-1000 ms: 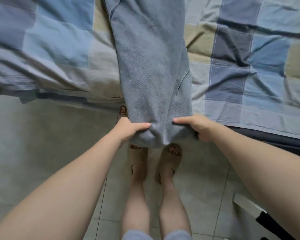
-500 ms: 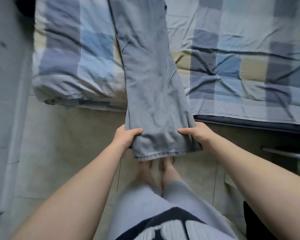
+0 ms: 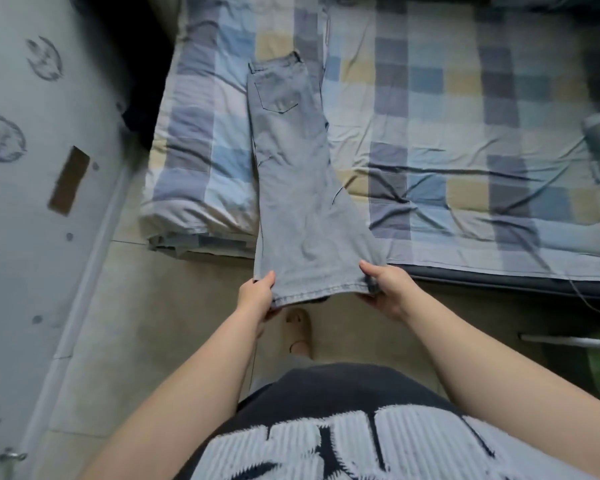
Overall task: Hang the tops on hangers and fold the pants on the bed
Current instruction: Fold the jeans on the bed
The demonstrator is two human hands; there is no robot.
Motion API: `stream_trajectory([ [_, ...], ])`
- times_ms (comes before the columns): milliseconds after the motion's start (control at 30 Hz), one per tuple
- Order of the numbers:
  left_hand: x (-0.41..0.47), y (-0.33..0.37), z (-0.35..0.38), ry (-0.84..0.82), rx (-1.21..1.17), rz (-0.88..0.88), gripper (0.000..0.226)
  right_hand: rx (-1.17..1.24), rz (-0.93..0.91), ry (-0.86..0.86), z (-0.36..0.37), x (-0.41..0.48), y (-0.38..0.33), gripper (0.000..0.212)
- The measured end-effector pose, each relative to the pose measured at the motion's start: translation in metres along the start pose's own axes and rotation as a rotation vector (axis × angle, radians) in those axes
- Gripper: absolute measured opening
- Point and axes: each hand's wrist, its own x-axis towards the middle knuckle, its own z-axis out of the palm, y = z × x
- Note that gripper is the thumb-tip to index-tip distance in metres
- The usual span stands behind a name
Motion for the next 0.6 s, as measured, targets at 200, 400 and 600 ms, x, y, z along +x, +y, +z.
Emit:
stream_trajectory([
  [200,-0.051,-0.055,-0.015,0.028,0.006,0.002,0.028,0.005,-0.012,-0.039,-0.031,-0.039,0.05,0.033],
  [400,-0.095,-0.158,-0.027,0.105,0.162,-0.045,0.04,-0.016,0.07,-0.01,-0.076,-0.081,0.139,0.023],
  [600,-0.123,-0.221,-0.046,0.078,0.26,-0.164,0.049,-0.059,0.188,-0.042,-0.119,-0.114,0.203,0.021],
])
